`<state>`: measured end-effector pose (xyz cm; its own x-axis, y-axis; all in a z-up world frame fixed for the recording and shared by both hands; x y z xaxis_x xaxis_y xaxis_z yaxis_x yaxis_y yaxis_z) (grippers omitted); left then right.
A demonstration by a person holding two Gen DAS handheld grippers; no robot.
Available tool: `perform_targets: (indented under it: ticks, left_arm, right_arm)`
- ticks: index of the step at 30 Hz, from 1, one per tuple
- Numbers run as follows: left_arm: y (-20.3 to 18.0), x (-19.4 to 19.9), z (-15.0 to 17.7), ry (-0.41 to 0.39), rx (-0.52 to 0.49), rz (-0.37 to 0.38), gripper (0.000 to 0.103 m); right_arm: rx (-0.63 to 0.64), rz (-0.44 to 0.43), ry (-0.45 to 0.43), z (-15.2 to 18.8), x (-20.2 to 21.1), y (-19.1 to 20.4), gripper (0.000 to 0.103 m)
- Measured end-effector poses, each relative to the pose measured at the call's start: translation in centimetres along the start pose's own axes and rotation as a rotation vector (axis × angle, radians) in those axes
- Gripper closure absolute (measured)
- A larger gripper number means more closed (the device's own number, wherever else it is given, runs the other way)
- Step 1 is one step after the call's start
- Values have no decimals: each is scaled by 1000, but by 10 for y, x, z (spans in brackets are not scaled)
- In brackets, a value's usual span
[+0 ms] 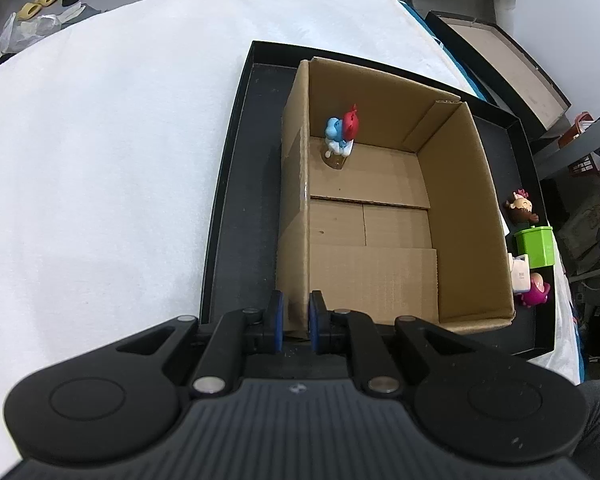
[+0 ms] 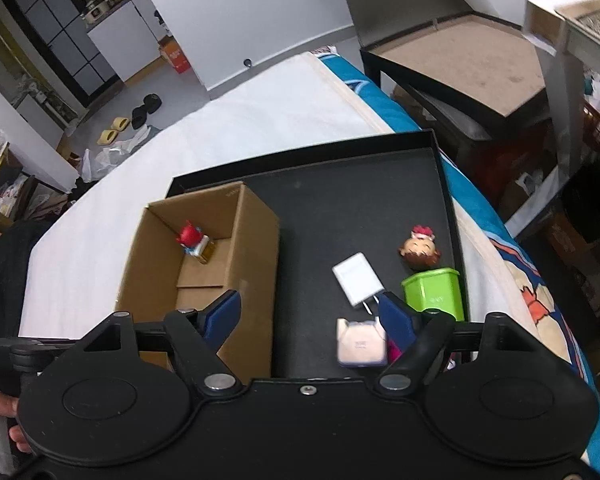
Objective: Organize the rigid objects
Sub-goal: 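Move the right gripper back and grasp the magenta pig figure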
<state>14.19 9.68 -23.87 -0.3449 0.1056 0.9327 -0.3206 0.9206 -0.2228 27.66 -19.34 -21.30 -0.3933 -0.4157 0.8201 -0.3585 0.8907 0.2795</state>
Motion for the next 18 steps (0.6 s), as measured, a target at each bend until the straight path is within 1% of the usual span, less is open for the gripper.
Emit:
perform_targets:
  ticks: [3,6,11,16,18]
  left_arm:
    - [3,-1,-1,7,24,11,91]
    - [4,-2,-1,8,24,10,91]
    - [2,-3,-1,10,14,-4,91]
    - [0,-4,-2,11,14,-9,91]
    - [0,-5,-2,10,14,-11,91]
  right_arm:
    - [-11,6,11,4,-3,-9,28]
    - [-21,15,21,7,-5,-18,30]
    - [-42,42,45,14,-12,-36,36]
    - [-91,68,86,25,-24,-57,46]
    - [-93,74,98,28,-29,-62,48]
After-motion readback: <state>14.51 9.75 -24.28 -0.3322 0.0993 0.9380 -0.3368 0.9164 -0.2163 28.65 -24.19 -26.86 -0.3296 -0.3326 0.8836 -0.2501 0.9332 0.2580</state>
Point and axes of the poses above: each gripper's, at about its wrist camera, not at the fingertips, and x roughly against the way its jaws point, y to its left, z to its underside, the point moved 7 cm from there along -x, roughly the way its jaws point, and after that the axes turned 1 degree about z, right-handed, at the moved point
